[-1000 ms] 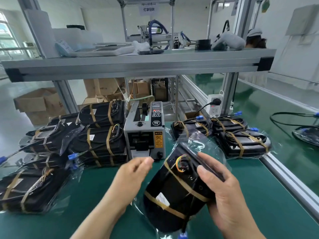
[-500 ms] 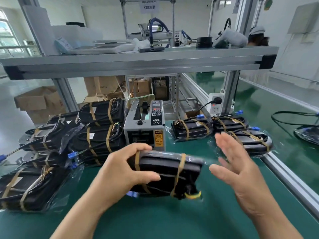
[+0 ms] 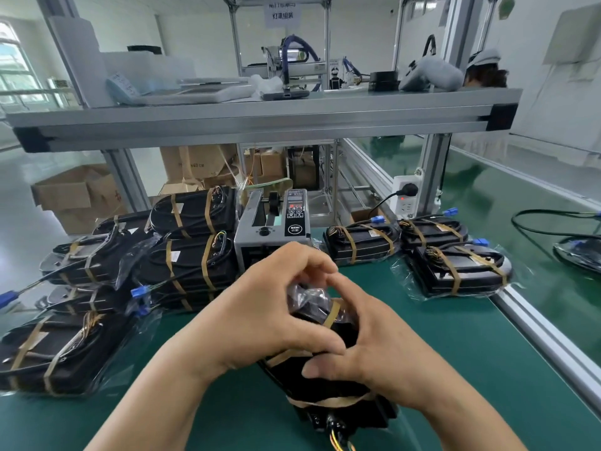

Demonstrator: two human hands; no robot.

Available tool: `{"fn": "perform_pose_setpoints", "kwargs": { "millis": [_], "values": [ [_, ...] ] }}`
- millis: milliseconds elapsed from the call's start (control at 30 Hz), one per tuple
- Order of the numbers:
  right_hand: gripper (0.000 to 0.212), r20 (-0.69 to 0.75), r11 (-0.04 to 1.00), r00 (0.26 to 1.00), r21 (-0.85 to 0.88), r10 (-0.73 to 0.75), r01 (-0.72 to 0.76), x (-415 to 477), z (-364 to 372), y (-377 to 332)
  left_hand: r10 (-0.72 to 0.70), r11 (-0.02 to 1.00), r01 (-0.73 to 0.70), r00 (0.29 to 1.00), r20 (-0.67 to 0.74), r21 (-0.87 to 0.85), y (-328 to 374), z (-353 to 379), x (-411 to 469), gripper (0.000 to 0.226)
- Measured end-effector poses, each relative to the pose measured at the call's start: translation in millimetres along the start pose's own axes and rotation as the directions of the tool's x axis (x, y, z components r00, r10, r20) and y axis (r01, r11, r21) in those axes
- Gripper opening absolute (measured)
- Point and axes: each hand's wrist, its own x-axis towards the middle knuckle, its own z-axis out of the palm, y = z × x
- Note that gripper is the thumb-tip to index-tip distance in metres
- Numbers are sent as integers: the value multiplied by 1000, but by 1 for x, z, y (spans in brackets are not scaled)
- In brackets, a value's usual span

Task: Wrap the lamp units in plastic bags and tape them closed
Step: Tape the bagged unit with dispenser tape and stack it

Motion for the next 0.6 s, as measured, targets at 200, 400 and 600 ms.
{"fn": "perform_pose_setpoints", "kwargs": {
  "millis": [200,400,600],
  "values": [
    [59,19,991,1000,130,24,-26,-15,-13,7,-67,997,64,994,-86,-39,-22,-20,-16,54],
    [51,-10,990,995,99,101,-100,-12,-16,6,35,984,-61,988,-152,-169,-31,4,-10,28],
    [62,15,989,998,132,68,-70,-14,-15,6,39,953,-83,987,-153,-291,-30,7,-7,18]
  ]
}}
